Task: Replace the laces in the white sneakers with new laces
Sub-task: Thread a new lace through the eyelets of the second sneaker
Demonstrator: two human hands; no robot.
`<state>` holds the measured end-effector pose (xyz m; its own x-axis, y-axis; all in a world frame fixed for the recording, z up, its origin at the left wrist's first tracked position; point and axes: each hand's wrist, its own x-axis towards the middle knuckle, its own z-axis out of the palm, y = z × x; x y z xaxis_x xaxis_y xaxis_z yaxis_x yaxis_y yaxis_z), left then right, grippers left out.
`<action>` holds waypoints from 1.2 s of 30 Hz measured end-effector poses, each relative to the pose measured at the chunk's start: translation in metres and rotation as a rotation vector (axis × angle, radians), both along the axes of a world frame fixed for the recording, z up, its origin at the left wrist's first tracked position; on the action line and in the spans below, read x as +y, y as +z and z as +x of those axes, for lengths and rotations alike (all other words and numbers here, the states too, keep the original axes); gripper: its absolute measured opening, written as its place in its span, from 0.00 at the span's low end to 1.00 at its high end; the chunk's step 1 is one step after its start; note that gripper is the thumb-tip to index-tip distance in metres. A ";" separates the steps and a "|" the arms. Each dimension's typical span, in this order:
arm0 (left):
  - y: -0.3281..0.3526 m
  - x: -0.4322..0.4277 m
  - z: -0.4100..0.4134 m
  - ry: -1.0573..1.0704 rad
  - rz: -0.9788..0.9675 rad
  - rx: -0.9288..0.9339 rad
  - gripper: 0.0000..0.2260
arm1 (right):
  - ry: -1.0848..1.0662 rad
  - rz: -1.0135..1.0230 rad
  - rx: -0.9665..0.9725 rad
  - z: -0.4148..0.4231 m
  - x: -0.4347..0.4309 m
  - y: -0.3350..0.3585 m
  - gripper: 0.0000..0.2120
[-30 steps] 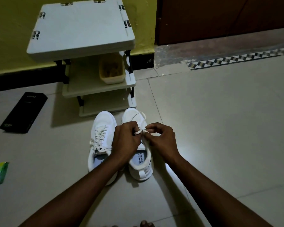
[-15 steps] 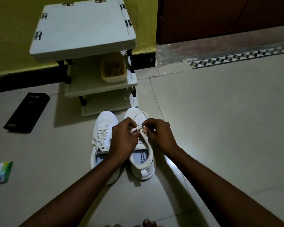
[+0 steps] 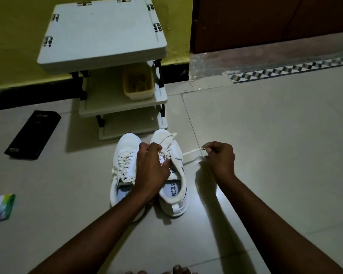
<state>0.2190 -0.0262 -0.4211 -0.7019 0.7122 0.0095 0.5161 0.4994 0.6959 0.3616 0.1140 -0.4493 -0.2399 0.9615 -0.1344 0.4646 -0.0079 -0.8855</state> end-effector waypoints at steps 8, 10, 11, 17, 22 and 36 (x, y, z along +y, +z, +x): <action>-0.002 0.002 0.002 0.026 -0.063 -0.018 0.27 | -0.170 -0.903 0.952 -0.019 -0.009 0.041 0.12; -0.002 0.003 0.002 0.027 -0.083 0.000 0.26 | 0.059 -0.712 0.736 -0.021 -0.012 0.040 0.16; -0.002 0.004 0.003 0.028 -0.093 0.010 0.25 | 0.195 -0.519 0.582 -0.019 -0.013 0.039 0.16; -0.001 0.004 0.004 0.014 -0.096 0.028 0.22 | 1.007 0.630 -0.474 -0.016 0.002 0.029 0.09; 0.003 0.003 0.001 0.012 -0.093 0.001 0.19 | 0.238 0.706 0.029 -0.020 -0.007 0.043 0.09; 0.013 0.004 0.000 0.002 -0.102 0.028 0.17 | 0.973 0.472 -0.563 -0.017 0.008 0.064 0.08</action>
<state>0.2195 -0.0226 -0.4078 -0.7042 0.7087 -0.0434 0.5332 0.5682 0.6268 0.3451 0.1215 -0.3851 -0.9083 0.3949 -0.1381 0.4168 0.8259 -0.3797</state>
